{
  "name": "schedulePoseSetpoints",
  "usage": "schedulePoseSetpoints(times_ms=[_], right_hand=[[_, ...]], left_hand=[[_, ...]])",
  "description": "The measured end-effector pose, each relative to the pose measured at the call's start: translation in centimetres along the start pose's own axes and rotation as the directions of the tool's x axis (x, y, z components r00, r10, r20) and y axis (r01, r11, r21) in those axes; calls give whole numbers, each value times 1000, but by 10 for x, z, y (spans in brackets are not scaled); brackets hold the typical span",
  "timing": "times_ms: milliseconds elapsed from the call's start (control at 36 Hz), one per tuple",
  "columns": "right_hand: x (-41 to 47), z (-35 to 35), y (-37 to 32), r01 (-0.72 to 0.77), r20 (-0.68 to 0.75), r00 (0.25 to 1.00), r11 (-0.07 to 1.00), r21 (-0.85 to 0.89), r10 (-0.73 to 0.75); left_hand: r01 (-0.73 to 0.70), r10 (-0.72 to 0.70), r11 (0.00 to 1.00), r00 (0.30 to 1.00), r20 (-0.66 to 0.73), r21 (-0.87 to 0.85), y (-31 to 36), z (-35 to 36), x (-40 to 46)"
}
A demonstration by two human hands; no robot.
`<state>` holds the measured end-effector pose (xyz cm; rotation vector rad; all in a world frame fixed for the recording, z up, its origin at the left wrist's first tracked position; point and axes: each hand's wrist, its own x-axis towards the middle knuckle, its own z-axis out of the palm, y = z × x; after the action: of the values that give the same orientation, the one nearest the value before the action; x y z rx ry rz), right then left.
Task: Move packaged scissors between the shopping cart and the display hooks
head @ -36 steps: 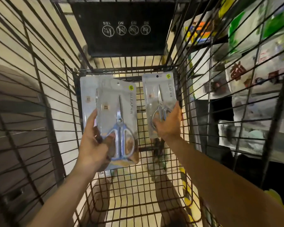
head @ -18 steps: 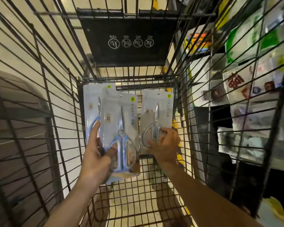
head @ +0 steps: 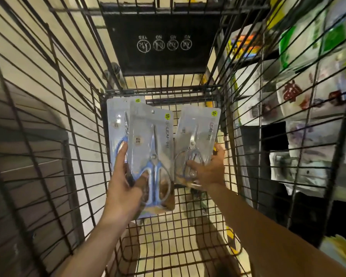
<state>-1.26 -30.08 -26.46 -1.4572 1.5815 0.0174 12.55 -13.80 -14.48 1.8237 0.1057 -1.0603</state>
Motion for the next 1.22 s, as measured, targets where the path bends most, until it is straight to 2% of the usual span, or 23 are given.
schedulePoseSetpoints(times_ms=[194, 306, 444, 528, 611, 667, 722, 833, 917, 1056, 1222], right_hand=[[-28, -14, -22, 36, 206, 978, 998, -48, -25], [-59, -18, -29, 85, 217, 973, 996, -23, -78], [-117, -45, -55, 54, 175, 982, 993, 101, -71], [-170, -76, -74, 39, 194, 974, 929, 368, -118], [-222, -100, -90, 43, 106, 987, 839, 542, -119], [-262, -119, -104, 124, -32, 992, 871, 476, -123], [-294, -137, -106, 277, -160, 960, 866, 416, -230], [-369, -166, -104, 391, -264, 917, 806, 444, -300], [-409, -181, -97, 430, -393, 880, 797, 425, -266], [-477, -199, -71, 480, -512, 829, 757, 444, -225], [-554, -221, 2, 538, -641, 750, 714, 448, -162]], left_hand=[[-84, 84, 996, 996, 14, 9, 14, -9, -11], [-148, 147, 989, 988, 45, 20, 31, -20, -22], [-203, 195, 977, 975, 106, 65, 62, -46, -46], [-260, 241, 961, 955, 175, 94, 92, -60, -71], [-336, 298, 934, 921, 249, 123, 121, -79, -106], [-383, 333, 915, 893, 302, 124, 138, -92, -132], [-414, 358, 905, 866, 349, 98, 153, -106, -156], [-446, 370, 892, 817, 442, 77, 168, -126, -200], [-520, 419, 850, 768, 484, 89, 177, -129, -241], [-577, 464, 814, 713, 525, 64, 169, -133, -298], [-629, 519, 777, 661, 542, 23, 130, -116, -364]])
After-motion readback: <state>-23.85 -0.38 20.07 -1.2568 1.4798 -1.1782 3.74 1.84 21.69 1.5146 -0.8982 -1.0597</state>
